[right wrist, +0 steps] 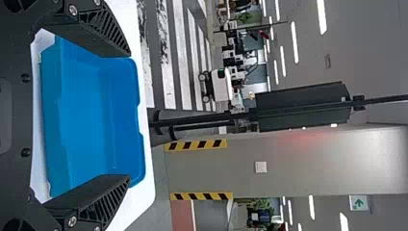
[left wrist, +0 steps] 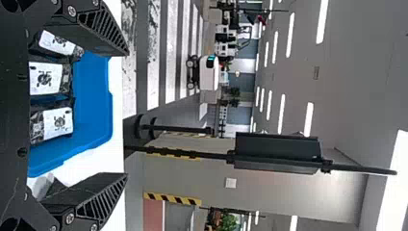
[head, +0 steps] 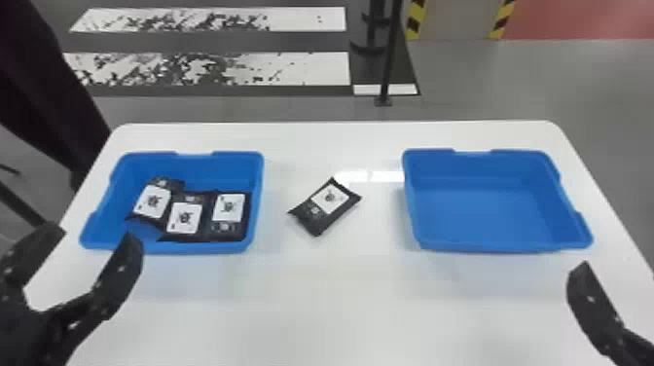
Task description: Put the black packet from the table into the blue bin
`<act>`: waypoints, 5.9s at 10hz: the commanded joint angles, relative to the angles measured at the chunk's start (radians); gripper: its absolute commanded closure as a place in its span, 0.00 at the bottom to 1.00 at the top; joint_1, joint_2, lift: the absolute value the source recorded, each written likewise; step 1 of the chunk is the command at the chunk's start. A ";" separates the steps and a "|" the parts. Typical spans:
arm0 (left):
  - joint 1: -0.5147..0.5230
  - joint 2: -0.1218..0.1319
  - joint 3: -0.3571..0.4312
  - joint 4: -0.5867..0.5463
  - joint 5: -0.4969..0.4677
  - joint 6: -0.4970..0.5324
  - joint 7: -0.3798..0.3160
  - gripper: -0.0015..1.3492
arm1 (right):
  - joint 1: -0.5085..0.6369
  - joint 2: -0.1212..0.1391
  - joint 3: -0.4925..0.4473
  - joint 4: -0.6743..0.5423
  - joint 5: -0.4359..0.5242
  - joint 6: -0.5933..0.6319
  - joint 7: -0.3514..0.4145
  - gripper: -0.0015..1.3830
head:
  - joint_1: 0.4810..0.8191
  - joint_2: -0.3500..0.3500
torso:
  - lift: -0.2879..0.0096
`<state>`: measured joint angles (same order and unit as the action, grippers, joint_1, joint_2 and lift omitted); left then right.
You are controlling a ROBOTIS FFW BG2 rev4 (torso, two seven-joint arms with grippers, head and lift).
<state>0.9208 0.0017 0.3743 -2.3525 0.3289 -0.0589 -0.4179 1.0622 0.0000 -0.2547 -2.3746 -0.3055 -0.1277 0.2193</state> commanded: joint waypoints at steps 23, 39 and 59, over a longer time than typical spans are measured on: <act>-0.985 0.077 -0.677 0.888 -0.614 0.429 -0.076 0.10 | -0.063 0.001 0.005 0.064 -0.002 0.000 0.011 0.08 | 0.63 0.00 | 0.60; -0.808 0.164 -0.452 0.390 -0.686 0.636 -0.173 0.90 | -0.049 0.001 0.009 0.061 -0.012 0.000 0.015 0.08 | 0.63 0.14 | 0.60; 0.031 -0.004 0.056 -0.022 -0.100 -0.108 0.123 0.10 | -0.002 0.001 0.007 0.027 0.002 -0.025 0.014 0.08 | 0.63 0.68 | 0.60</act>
<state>0.9352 0.0015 0.4324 -2.3752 0.2199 -0.1459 -0.2939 1.0575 0.0000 -0.2473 -2.3484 -0.3042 -0.1451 0.2331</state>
